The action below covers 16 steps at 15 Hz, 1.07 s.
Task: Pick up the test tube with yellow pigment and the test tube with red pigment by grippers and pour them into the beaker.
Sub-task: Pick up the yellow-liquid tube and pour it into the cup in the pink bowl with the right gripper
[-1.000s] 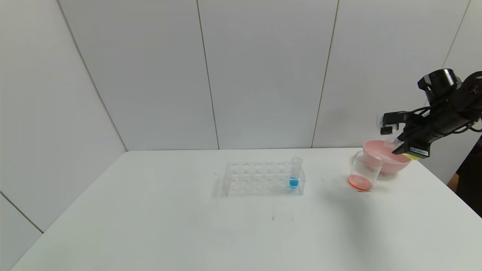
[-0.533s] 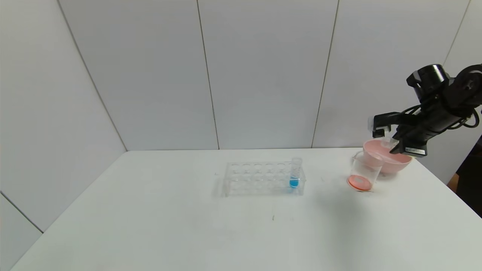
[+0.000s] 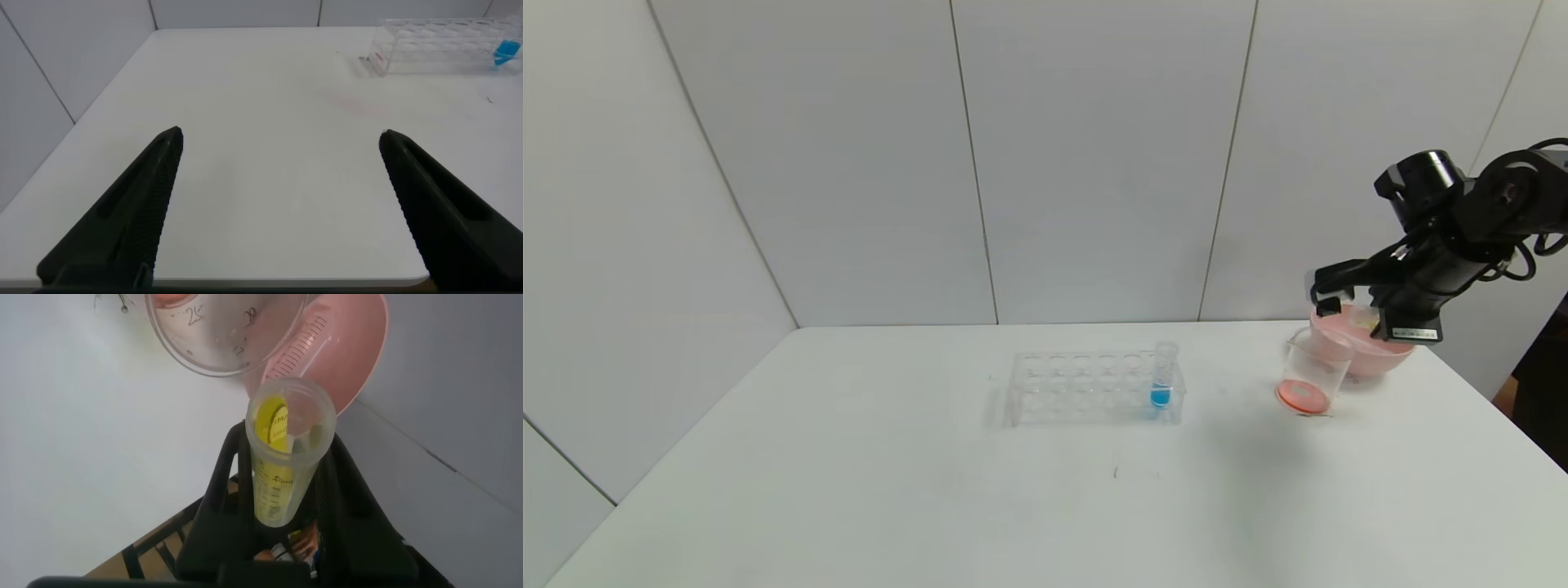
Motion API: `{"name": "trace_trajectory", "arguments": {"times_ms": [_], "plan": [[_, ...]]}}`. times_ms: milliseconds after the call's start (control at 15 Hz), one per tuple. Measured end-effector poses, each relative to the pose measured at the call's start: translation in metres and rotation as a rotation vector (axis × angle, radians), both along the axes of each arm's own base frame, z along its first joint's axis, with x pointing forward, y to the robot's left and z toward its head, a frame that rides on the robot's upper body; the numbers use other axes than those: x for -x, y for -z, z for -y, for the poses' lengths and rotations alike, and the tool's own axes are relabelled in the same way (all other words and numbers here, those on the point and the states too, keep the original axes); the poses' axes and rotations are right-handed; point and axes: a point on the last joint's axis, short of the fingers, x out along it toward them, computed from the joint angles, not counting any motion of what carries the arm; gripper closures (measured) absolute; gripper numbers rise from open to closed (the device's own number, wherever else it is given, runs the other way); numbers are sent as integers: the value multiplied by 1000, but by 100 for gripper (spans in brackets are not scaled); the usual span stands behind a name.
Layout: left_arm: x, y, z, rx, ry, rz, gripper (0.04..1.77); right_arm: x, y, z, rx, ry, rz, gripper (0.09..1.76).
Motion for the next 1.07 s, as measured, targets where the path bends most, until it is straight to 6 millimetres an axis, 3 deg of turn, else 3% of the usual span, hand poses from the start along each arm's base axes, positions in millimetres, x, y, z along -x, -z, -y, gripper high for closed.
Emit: {"name": "trace_trajectory", "arguments": {"times_ms": [1067], "plan": [[0,0,0,0,0,0,9,-12,17,-23,265,6,-29,136]]}}
